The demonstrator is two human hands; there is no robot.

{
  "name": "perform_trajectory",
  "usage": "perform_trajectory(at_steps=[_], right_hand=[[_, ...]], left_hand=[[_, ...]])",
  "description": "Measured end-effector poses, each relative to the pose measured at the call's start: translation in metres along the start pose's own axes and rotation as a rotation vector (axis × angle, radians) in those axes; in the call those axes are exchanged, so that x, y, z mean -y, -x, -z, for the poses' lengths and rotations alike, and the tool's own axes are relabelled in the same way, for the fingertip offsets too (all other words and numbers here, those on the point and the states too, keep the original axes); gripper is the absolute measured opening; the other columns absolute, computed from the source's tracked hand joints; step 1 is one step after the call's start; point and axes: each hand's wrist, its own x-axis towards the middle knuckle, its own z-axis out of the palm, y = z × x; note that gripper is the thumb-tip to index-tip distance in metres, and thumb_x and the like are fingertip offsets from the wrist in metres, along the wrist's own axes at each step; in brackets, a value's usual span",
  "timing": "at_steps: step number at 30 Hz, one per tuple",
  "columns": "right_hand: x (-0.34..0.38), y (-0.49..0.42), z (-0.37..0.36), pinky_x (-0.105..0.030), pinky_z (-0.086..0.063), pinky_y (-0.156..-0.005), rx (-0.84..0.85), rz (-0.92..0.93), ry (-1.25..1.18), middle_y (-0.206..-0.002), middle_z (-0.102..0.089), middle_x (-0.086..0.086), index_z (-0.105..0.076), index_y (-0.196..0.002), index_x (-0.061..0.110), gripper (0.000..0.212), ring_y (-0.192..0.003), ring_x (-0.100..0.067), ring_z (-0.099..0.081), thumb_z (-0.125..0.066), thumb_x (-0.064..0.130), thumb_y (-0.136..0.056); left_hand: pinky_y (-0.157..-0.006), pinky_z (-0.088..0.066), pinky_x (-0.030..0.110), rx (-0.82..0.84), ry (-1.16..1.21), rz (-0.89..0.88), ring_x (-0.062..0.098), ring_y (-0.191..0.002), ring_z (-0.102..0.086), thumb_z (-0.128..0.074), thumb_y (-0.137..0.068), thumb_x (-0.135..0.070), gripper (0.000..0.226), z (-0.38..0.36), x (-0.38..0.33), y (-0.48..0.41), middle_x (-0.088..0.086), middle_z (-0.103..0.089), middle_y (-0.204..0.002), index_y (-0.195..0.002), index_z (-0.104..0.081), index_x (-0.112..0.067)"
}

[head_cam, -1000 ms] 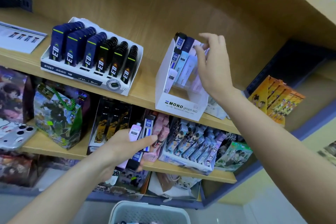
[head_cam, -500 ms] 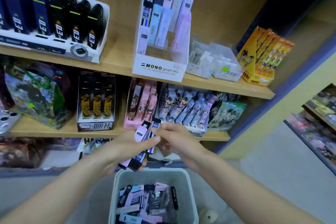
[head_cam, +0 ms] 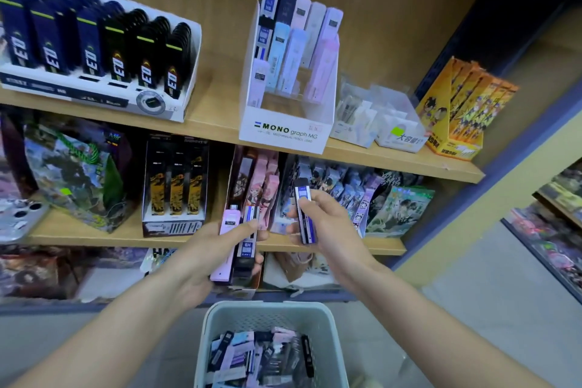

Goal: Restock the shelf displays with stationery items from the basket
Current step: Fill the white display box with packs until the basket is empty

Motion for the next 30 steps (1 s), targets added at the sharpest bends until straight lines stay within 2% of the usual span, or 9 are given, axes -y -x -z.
perform_trajectory(at_steps=[3, 5, 8, 11, 14, 19, 22, 26, 30], right_hand=[[0.029, 0.008, 0.009, -0.037, -0.051, -0.079, 0.026, 0.217, 0.29, -0.086, -0.071, -0.01, -0.06, -0.093, 0.012, 0.015, -0.08, -0.029, -0.065, -0.047, 0.017, -0.098], [0.05, 0.006, 0.013, -0.039, -0.048, -0.071, 0.021, 0.333, 0.355, -0.096, -0.07, -0.019, -0.061, -0.096, 0.012, 0.014, -0.078, -0.045, -0.056, -0.049, 0.02, -0.097], [0.086, -0.006, 0.013, -0.026, -0.056, -0.074, -0.031, 0.448, 0.225, -0.103, -0.068, -0.014, -0.053, -0.099, 0.007, 0.007, -0.086, -0.029, -0.066, -0.055, 0.013, -0.095], [0.12, -0.028, 0.004, -0.03, -0.058, -0.076, -0.137, 0.646, 0.202, -0.093, -0.062, -0.004, -0.043, -0.103, 0.006, 0.019, -0.08, -0.01, -0.067, -0.058, 0.002, -0.091], [0.143, -0.054, -0.009, -0.045, -0.055, -0.075, -0.269, 0.81, 0.301, -0.084, -0.061, 0.008, -0.044, -0.097, 0.013, 0.022, -0.073, -0.018, -0.064, -0.06, 0.002, -0.088], [0.158, -0.092, -0.029, -0.049, -0.052, -0.079, -0.319, 0.854, 0.378, -0.081, -0.055, 0.007, -0.049, -0.099, 0.016, 0.013, -0.079, -0.031, -0.063, -0.057, 0.009, -0.091], [0.155, -0.107, -0.034, -0.038, -0.054, -0.082, -0.24, 0.796, 0.423, -0.082, -0.054, 0.01, -0.054, -0.101, 0.014, 0.013, -0.074, -0.018, -0.06, -0.058, 0.009, -0.09], [0.155, -0.116, -0.035, -0.004, -0.041, -0.067, -0.165, 0.777, 0.604, -0.086, -0.058, 0.009, -0.064, -0.106, 0.012, 0.02, -0.067, -0.001, -0.05, -0.064, 0.006, -0.086], [0.159, -0.121, -0.038, -0.001, -0.039, -0.064, -0.207, 0.833, 0.655, -0.089, -0.056, 0.003, -0.065, -0.107, 0.011, 0.029, -0.057, 0.004, -0.051, -0.07, 0.001, -0.08]], left_hand=[[-0.041, -0.046, 0.024, -0.025, 0.009, -0.048, 0.022, -0.044, -0.052, -0.065, -0.082, -0.029, 0.024, 0.003, -0.006, 0.003, 0.013, -0.06, -0.056, -0.083, -0.066, -0.005], [-0.041, -0.045, 0.025, -0.055, 0.014, -0.07, 0.022, -0.045, -0.05, -0.068, -0.08, -0.03, 0.024, 0.005, -0.008, 0.003, 0.013, -0.059, -0.055, -0.083, -0.064, -0.006], [-0.048, -0.046, 0.026, -0.101, 0.04, -0.086, 0.021, -0.043, -0.05, -0.068, -0.083, -0.028, 0.023, 0.008, -0.011, 0.003, 0.013, -0.059, -0.053, -0.089, -0.061, -0.006], [-0.049, -0.046, 0.026, -0.112, 0.043, -0.094, 0.021, -0.042, -0.049, -0.068, -0.084, -0.029, 0.026, 0.011, -0.013, 0.005, 0.013, -0.06, -0.054, -0.094, -0.062, -0.006], [-0.049, -0.046, 0.027, -0.119, 0.055, -0.103, 0.022, -0.043, -0.05, -0.068, -0.084, -0.029, 0.028, 0.015, -0.014, 0.004, 0.015, -0.06, -0.055, -0.096, -0.063, -0.004], [-0.045, -0.048, 0.026, -0.146, 0.081, -0.106, 0.021, -0.042, -0.052, -0.068, -0.084, -0.028, 0.027, 0.021, -0.017, 0.004, 0.014, -0.06, -0.053, -0.091, -0.062, -0.003], [-0.049, -0.048, 0.028, -0.171, 0.076, -0.1, 0.02, -0.039, -0.052, -0.068, -0.085, -0.029, 0.03, 0.026, -0.019, 0.003, 0.013, -0.06, -0.052, -0.093, -0.062, -0.001], [-0.046, -0.046, 0.026, -0.188, 0.091, -0.099, 0.019, -0.038, -0.052, -0.069, -0.084, -0.03, 0.029, 0.031, -0.021, 0.005, 0.012, -0.06, -0.052, -0.091, -0.061, -0.003], [-0.046, -0.048, 0.025, -0.182, 0.084, -0.108, 0.018, -0.039, -0.053, -0.068, -0.084, -0.031, 0.032, 0.035, -0.024, 0.005, 0.012, -0.061, -0.052, -0.095, -0.063, -0.002]])
